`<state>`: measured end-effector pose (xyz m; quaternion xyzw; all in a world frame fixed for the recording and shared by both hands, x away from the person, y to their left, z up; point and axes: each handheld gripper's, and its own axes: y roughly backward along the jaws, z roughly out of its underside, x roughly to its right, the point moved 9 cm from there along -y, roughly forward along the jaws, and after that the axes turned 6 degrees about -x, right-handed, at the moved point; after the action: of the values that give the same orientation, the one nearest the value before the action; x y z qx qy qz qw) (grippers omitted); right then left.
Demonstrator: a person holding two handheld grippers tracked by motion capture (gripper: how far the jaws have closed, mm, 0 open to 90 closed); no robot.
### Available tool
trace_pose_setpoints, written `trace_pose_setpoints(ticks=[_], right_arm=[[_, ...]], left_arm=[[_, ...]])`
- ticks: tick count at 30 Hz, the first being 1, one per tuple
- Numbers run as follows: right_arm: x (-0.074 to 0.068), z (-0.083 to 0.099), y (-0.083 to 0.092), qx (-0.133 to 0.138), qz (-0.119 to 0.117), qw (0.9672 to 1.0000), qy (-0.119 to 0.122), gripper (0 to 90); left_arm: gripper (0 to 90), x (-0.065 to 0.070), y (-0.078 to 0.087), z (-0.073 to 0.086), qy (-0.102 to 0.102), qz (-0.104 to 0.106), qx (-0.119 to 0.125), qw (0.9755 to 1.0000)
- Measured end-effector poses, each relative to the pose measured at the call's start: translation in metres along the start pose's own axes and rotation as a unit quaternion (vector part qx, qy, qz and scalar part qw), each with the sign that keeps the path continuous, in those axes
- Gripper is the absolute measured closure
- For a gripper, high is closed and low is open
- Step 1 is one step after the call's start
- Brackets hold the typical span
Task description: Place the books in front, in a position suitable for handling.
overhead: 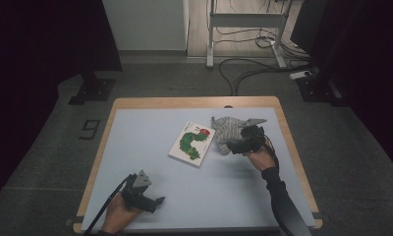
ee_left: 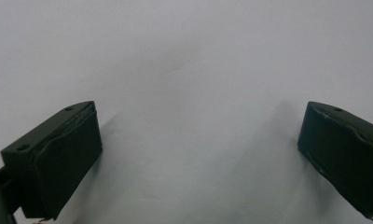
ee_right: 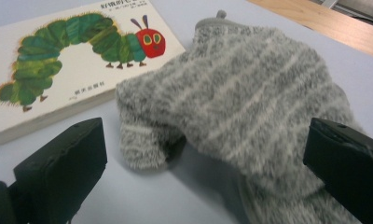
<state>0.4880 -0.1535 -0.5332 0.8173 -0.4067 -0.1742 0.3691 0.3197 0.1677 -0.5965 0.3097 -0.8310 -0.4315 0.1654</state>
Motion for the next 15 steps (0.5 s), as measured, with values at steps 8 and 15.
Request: trace_pose_setpoints(ticks=[8, 15], right_arm=[[0.001, -0.018, -0.015, -0.004, 0.006, 1.0, -0.001, 0.0], [0.006, -0.021, -0.034, -0.013, 0.01, 0.9998, -0.007, 0.0]], left_arm=[[0.0, 0.0, 0.0, 0.0, -0.001, 0.0, -0.001, 1.0], [0.0, 0.0, 0.0, 0.0, -0.001, 0.0, -0.001, 1.0]])
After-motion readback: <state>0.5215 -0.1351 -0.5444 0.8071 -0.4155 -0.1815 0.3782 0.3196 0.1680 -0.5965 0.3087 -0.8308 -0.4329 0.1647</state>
